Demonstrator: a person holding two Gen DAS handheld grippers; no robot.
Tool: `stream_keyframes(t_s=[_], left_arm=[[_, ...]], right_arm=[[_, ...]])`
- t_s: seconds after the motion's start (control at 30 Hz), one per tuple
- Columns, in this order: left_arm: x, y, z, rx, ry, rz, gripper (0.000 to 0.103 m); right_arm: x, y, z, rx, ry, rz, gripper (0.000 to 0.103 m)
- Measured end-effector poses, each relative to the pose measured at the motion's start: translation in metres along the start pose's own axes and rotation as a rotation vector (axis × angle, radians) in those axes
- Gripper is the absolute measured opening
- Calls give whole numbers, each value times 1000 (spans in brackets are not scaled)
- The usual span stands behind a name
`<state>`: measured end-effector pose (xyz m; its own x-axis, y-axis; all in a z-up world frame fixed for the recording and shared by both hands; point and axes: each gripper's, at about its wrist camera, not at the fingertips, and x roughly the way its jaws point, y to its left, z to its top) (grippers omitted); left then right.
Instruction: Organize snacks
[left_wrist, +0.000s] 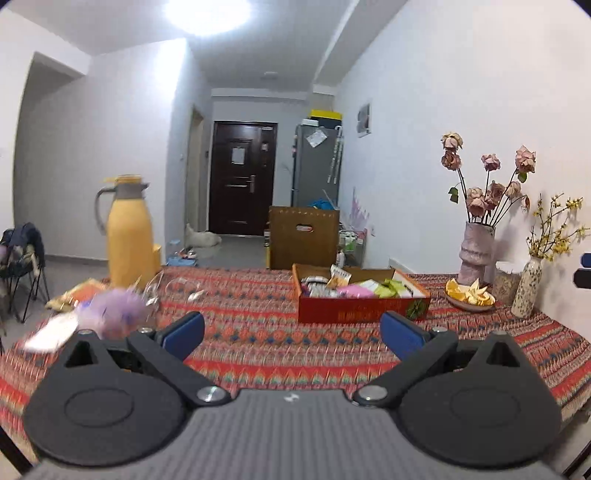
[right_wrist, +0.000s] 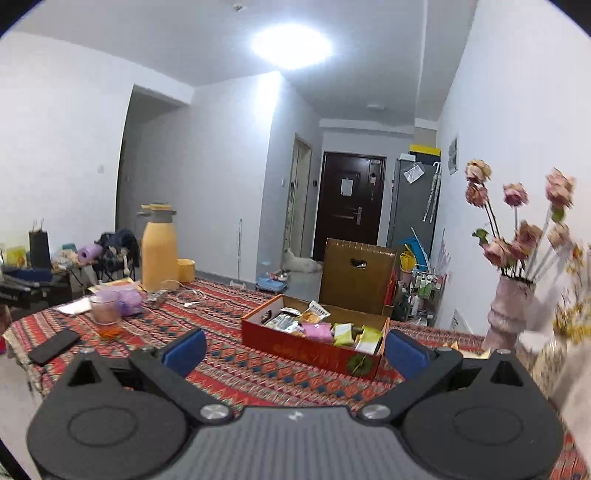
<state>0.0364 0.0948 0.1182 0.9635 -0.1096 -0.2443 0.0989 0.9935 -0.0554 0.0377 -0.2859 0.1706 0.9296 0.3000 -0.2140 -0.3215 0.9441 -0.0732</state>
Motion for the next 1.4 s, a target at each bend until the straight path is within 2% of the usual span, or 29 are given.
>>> stream_keyframes(t_s=[0.07,0.13,0.27,0.33,0.43,0.6,0.7,0.9,1.4], left_arm=[[-12,3,-23,-12,-13,58,103],[-15,2,-46,-11,14,116,103],[-16,-3,-82,-17,67,187,103],[-14,-11,-98,-32,110,190,103],[-10,-25,-116,-28,173,136,103],[-8,-50,-124,33,147,127,103],[-7,-54,-126,19,161,112,103],[-6,-61,-125,44,157,107,103],[-6,-65,-125,61,158,110,103]], right_arm=[[-16,8,-20,17,-5,-13,103],[-23,18,-41,25,6,-41,103],[-21,42,-81,47,39,-138,103],[-19,55,-106,82,53,-164,103],[-11,72,-133,143,54,-133,103],[11,107,-160,157,72,-125,103],[16,115,-165,167,88,-88,103],[17,105,-162,219,84,-90,103],[15,103,-163,229,89,-81,103]])
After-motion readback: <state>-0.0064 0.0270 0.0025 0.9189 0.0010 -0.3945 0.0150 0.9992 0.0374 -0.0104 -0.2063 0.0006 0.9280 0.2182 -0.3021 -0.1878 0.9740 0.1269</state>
